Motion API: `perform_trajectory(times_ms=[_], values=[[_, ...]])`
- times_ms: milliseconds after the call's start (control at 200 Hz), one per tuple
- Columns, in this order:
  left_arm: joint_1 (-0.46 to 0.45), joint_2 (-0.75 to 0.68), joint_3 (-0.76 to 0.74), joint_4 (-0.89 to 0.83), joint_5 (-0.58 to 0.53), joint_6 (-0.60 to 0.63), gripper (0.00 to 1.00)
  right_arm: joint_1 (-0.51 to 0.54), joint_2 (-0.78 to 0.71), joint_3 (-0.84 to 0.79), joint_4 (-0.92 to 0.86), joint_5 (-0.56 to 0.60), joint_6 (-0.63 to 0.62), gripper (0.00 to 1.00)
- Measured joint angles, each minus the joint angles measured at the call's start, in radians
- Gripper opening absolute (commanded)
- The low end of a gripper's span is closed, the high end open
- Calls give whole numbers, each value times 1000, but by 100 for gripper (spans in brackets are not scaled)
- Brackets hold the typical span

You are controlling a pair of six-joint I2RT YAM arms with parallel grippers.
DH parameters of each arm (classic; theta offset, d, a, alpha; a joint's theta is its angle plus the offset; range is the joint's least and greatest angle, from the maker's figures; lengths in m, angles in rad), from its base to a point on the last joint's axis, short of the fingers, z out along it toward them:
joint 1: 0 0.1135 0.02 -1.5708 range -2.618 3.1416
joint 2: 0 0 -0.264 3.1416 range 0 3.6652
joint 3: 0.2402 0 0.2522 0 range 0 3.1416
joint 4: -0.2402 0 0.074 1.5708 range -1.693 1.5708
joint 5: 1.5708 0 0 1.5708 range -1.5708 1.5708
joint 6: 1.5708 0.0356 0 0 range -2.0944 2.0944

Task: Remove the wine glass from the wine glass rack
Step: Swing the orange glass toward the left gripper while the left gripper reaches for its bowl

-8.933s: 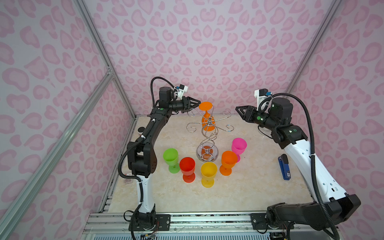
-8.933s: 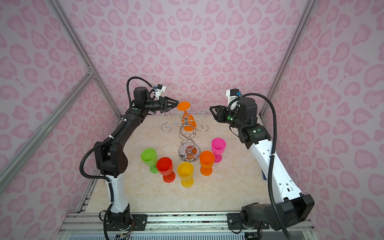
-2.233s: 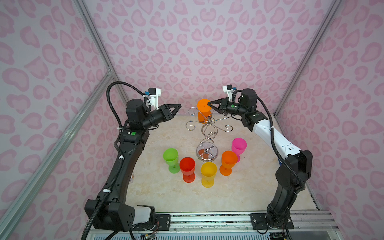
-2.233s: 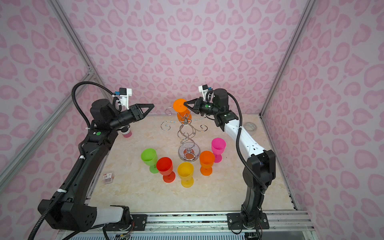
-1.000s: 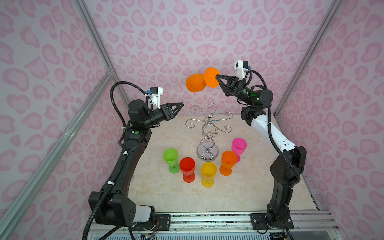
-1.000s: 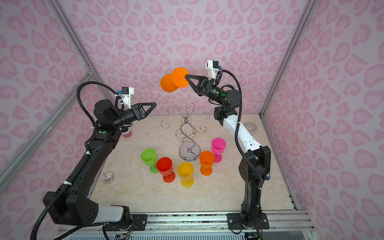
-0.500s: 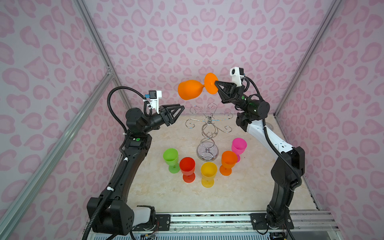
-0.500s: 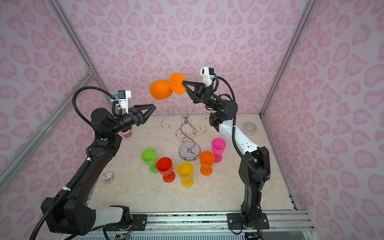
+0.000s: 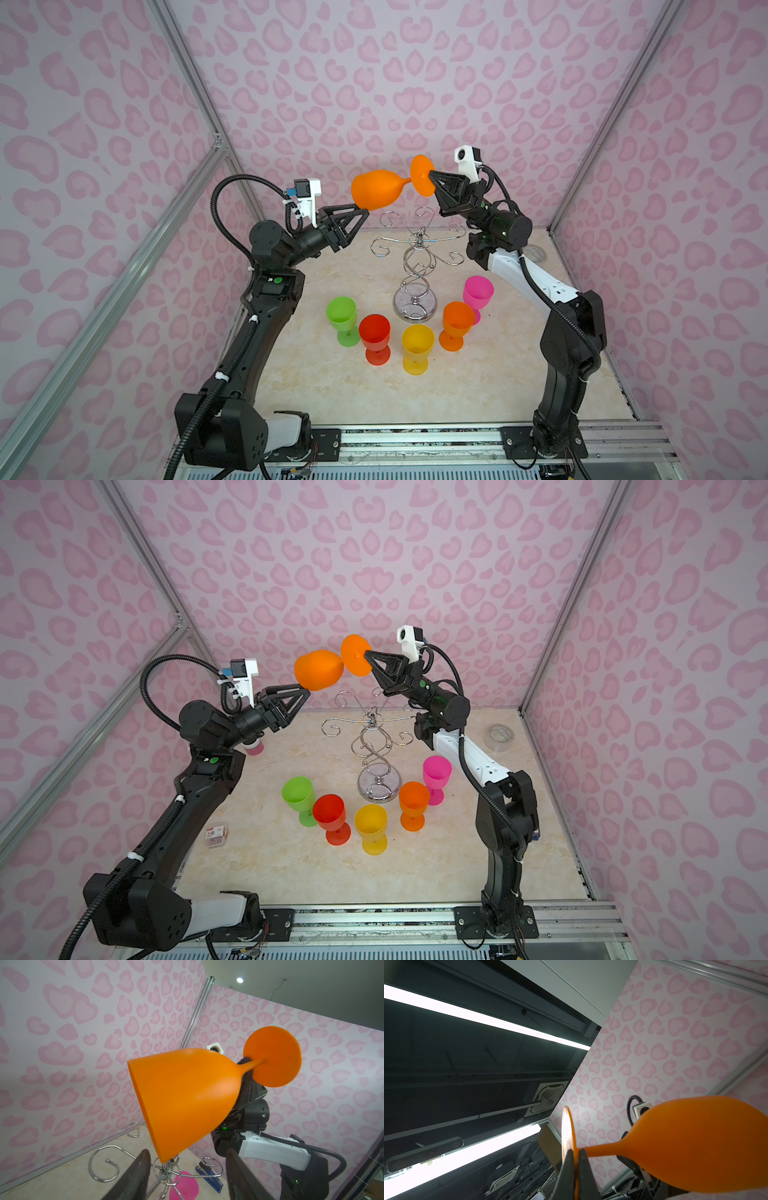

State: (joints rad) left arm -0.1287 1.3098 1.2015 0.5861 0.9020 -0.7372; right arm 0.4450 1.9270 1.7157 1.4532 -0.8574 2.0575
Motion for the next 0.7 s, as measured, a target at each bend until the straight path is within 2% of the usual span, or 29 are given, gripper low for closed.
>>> perform_trajectory(times_ms=[170,605,680,700], values=[[-18,0,-8,22,-2,-8,59,5,35,23,43,25,28,0],[-32,-48,-35,50,-27,-27,38,5,35,26,84,55,51,0],[-36,-63,-41,53,-32,-27,37,5,35,27,95,63,53,0],[-37,-67,-42,56,-34,-27,33,5,35,28,97,66,54,0]])
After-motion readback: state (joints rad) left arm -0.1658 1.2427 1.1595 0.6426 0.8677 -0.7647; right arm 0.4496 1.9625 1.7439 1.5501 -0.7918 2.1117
